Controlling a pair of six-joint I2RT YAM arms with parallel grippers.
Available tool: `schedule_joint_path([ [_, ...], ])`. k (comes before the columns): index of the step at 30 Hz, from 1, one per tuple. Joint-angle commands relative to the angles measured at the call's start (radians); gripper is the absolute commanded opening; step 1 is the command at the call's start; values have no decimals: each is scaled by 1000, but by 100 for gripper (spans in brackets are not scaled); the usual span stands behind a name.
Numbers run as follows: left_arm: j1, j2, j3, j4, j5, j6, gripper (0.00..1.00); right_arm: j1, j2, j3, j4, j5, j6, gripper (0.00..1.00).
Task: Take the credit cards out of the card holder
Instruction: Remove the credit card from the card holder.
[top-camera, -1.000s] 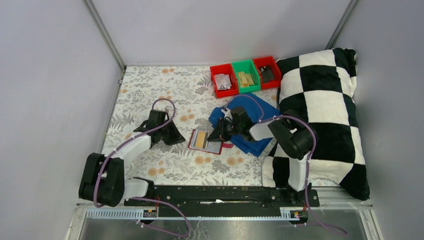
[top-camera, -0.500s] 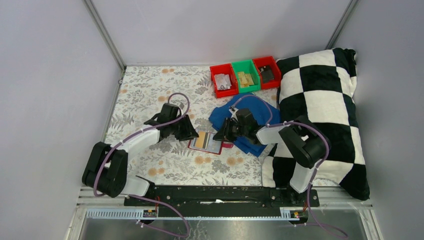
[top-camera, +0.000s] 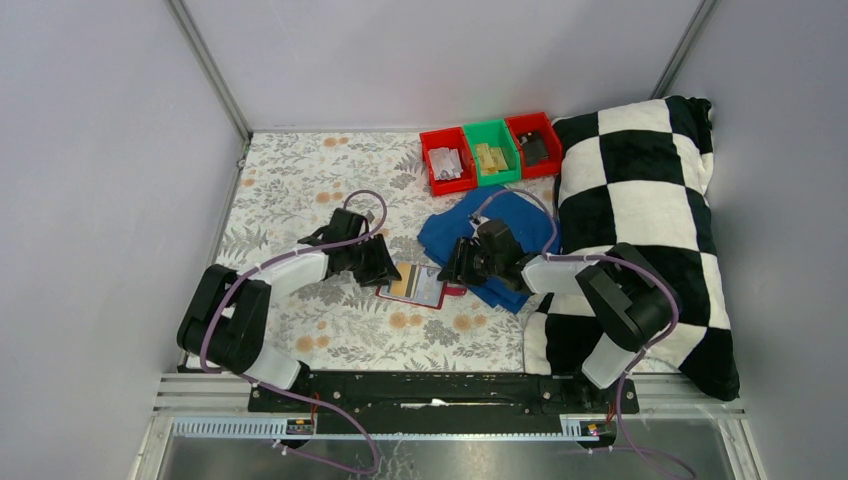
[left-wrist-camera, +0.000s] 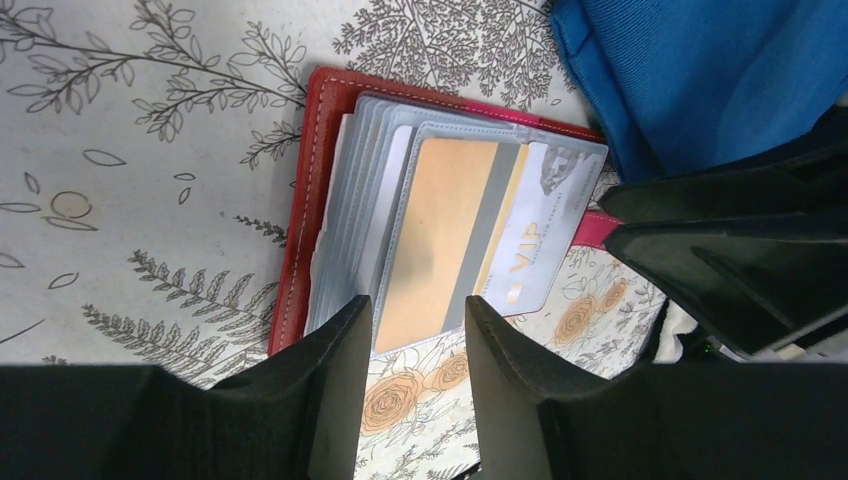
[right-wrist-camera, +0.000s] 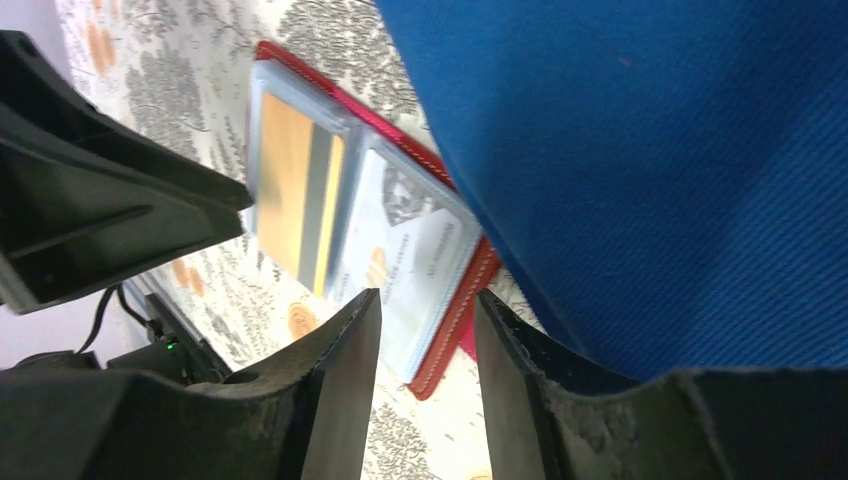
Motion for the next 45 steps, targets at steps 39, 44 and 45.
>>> schedule_joint_path([
  [39,-36,25,44,181,163,-131,44,-53,-69,8,-56,44,-69,51],
  [44,-34,40,24,190,142,-137,44,-41,-72,19,-5,-21,-49,49],
  [45,-34,44,24,185,136,-137,44,-31,-61,31,-1,-33,-46,48],
])
